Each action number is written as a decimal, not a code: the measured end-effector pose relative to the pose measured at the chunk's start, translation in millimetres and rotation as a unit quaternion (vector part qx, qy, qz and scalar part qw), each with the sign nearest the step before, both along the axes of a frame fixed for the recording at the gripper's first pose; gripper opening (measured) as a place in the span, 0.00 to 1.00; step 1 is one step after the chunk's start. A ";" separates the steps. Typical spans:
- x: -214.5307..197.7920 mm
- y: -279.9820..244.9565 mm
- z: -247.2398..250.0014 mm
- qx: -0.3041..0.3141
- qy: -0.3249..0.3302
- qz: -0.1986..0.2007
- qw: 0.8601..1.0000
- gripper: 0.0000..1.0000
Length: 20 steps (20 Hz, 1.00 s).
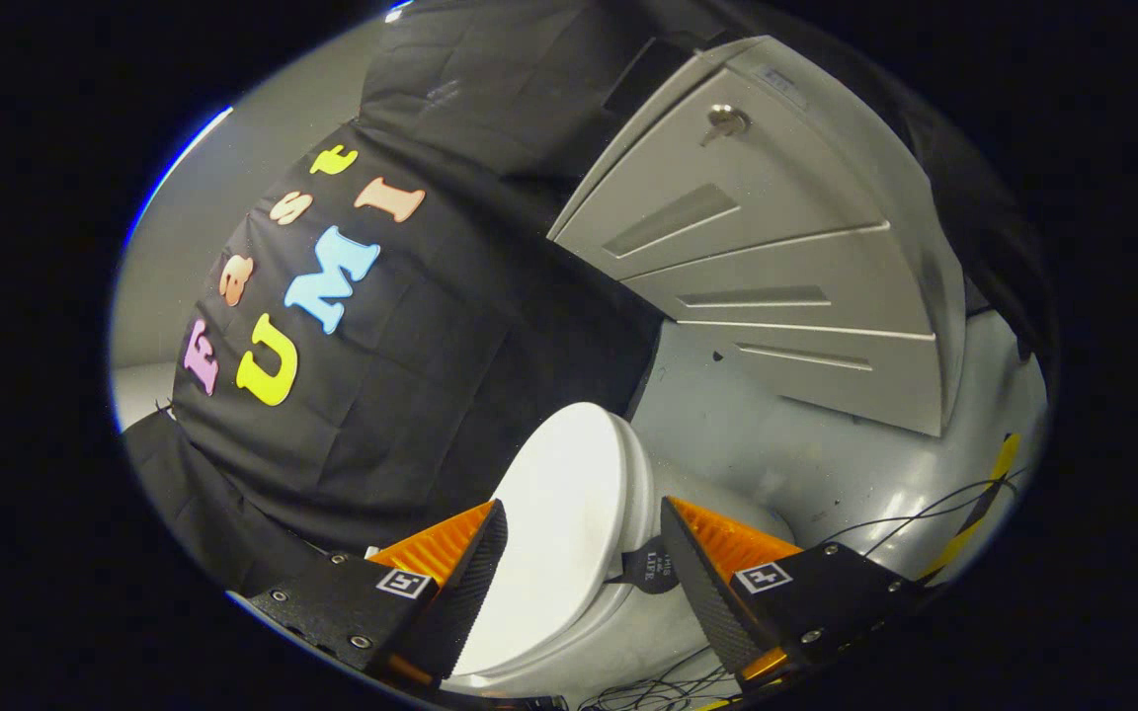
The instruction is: Open the toilet lid.
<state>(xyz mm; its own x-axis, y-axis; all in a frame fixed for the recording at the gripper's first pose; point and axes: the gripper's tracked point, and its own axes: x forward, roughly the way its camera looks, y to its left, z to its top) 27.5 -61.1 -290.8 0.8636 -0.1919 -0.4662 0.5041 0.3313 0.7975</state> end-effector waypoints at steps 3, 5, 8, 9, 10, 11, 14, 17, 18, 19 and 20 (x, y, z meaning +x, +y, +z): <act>-7.2 6.3 -19.5 0.030 0.009 -0.002 1.000 0.96; -7.8 16.0 -33.3 0.048 0.021 0.004 0.999 0.96; -9.3 24.7 -42.8 0.073 0.028 0.009 0.997 0.87; -9.8 24.4 -46.4 0.081 0.034 0.006 0.996 0.84; -11.0 22.7 -52.7 0.086 0.043 0.005 0.995 0.76; -12.2 23.0 -53.7 0.090 0.041 0.001 0.995 0.71; -10.5 20.0 -51.3 0.116 0.028 -0.007 0.993 0.40; -11.7 18.7 -55.2 0.126 0.025 -0.013 0.992 0.16; -8.6 19.8 -53.5 0.127 0.020 -0.013 0.992 0.14; -10.0 19.1 -49.8 0.126 0.017 -0.013 0.992 0.11; -9.4 20.8 -49.3 0.126 0.017 -0.013 0.992 0.05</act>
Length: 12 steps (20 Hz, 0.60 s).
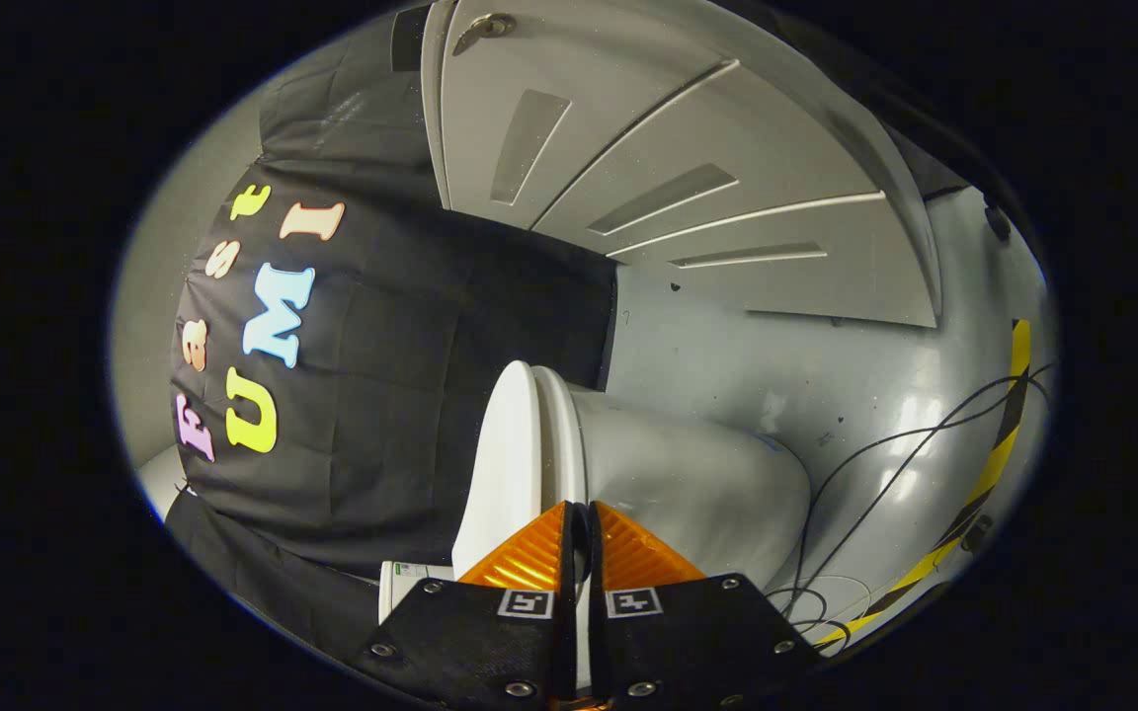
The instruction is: Open the toilet lid.
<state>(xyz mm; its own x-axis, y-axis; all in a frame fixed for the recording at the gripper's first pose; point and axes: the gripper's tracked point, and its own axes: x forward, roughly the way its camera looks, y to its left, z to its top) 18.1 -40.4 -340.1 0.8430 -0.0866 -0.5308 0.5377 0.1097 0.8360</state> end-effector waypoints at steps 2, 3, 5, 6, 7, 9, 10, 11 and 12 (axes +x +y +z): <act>0.8 -2.6 -0.6 0.000 0.006 -0.005 1.000 0.01; 1.4 -2.4 -0.2 0.000 0.012 -0.003 1.000 0.01; 1.9 0.8 1.5 -0.016 0.029 0.015 0.999 0.00; 1.4 1.8 3.0 -0.027 0.038 0.026 0.999 0.00; 1.9 0.7 6.6 -0.030 0.042 0.030 0.998 0.00; 5.1 -0.7 17.9 -0.022 0.035 0.022 0.999 0.00; 5.7 -1.8 23.6 -0.022 0.032 0.020 0.999 0.00; 6.7 0.9 27.3 -0.021 0.030 0.021 0.999 0.00; 7.3 1.2 33.3 -0.020 0.027 0.022 0.999 0.00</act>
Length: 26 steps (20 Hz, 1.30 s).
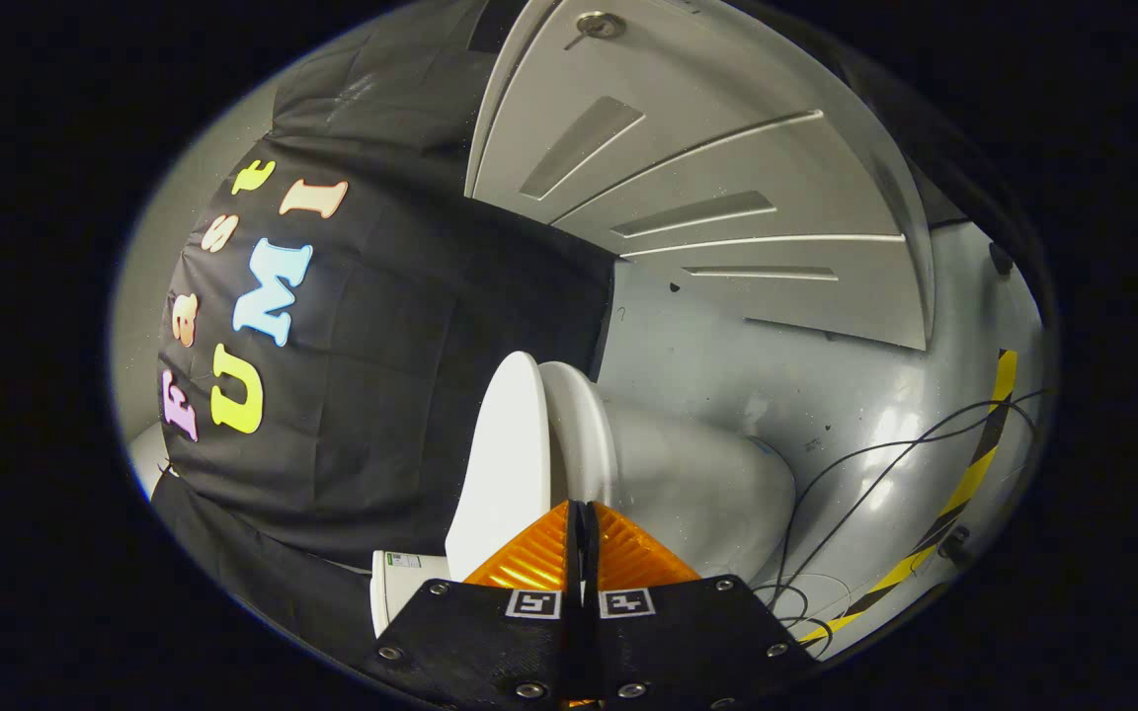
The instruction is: Open the toilet lid.
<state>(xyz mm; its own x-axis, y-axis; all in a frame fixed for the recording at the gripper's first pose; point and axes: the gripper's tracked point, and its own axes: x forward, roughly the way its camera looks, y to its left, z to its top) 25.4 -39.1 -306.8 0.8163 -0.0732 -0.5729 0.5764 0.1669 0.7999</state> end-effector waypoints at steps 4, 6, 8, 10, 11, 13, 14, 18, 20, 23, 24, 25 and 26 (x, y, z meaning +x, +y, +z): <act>7.2 1.2 24.0 -0.013 -0.010 0.009 1.000 0.00; 8.8 2.5 36.6 -0.010 -0.016 0.005 1.000 0.00; 11.3 5.1 48.0 -0.015 -0.020 0.007 1.000 0.00; 15.4 6.7 62.2 -0.017 -0.028 0.009 0.999 0.00; 15.8 8.7 69.6 -0.019 -0.032 0.011 0.999 0.00; 19.4 11.5 84.8 -0.025 -0.043 0.014 0.999 0.00; 20.1 13.3 91.4 -0.028 -0.049 0.016 0.998 0.00; 26.5 19.2 114.0 -0.038 -0.064 0.025 0.997 0.00; 30.4 23.6 126.2 -0.042 -0.071 0.031 0.996 0.00; 38.3 32.6 152.1 -0.072 -0.080 0.052 0.993 0.00; 40.7 36.1 160.6 -0.078 -0.085 0.057 0.992 0.00; 42.5 40.3 167.6 -0.081 -0.090 0.061 0.991 0.00; 43.3 44.6 174.7 -0.084 -0.094 0.064 0.990 0.00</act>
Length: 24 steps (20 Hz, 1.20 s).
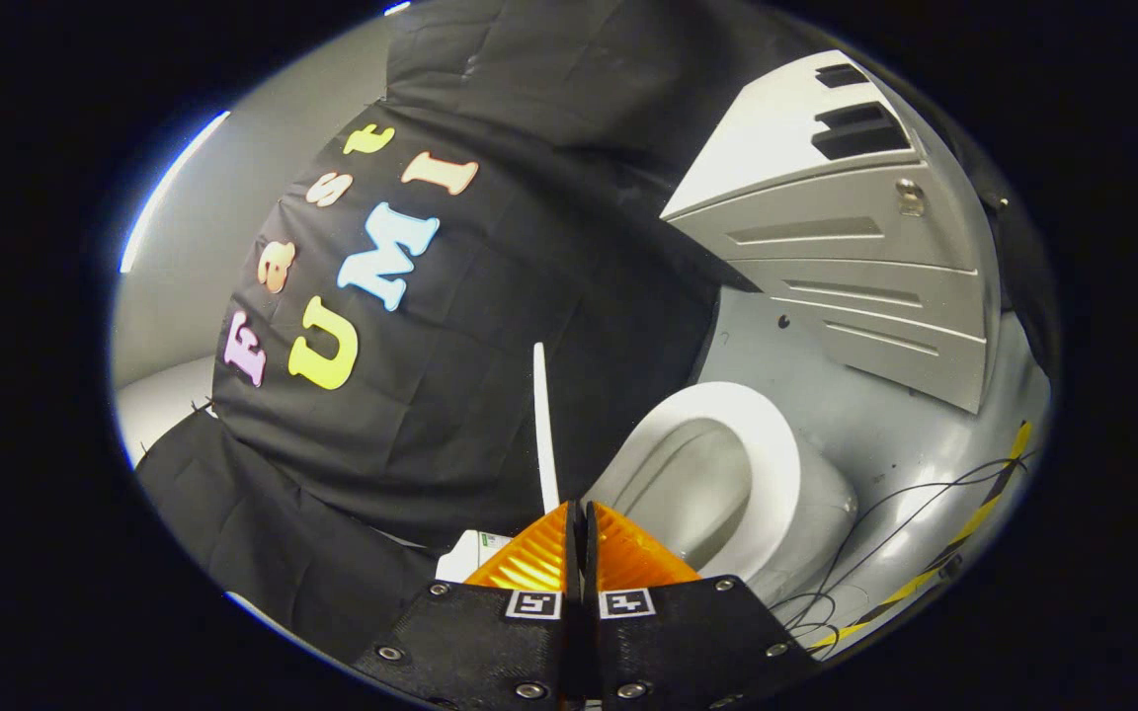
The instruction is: Open the toilet lid.
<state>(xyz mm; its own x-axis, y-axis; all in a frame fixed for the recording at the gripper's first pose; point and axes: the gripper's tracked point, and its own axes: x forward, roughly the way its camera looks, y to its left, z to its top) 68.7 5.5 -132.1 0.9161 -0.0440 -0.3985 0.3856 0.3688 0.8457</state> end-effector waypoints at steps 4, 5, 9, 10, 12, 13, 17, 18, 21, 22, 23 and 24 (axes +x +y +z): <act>7.9 11.7 23.4 -0.026 -0.004 0.012 1.000 0.00; 8.3 14.8 27.2 -0.028 -0.007 0.014 0.999 0.00; 13.5 20.6 37.6 -0.035 -0.010 0.014 0.999 0.00; 14.6 22.6 42.0 -0.038 -0.014 0.017 0.999 0.00; 16.3 29.3 48.9 -0.040 -0.021 0.022 0.999 0.00; 18.9 33.4 55.0 -0.042 -0.027 0.026 0.998 0.00; 23.8 47.3 70.4 -0.057 -0.039 0.041 0.997 0.00; 24.6 49.7 74.6 -0.060 -0.042 0.042 0.996 0.00; 28.8 60.1 85.1 -0.073 -0.049 0.050 0.995 0.00; 30.5 63.8 88.8 -0.078 -0.051 0.054 0.994 0.00; 32.4 67.1 93.4 -0.087 -0.054 0.058 0.993 0.00; 33.0 71.4 97.2 -0.095 -0.055 0.063 0.992 0.00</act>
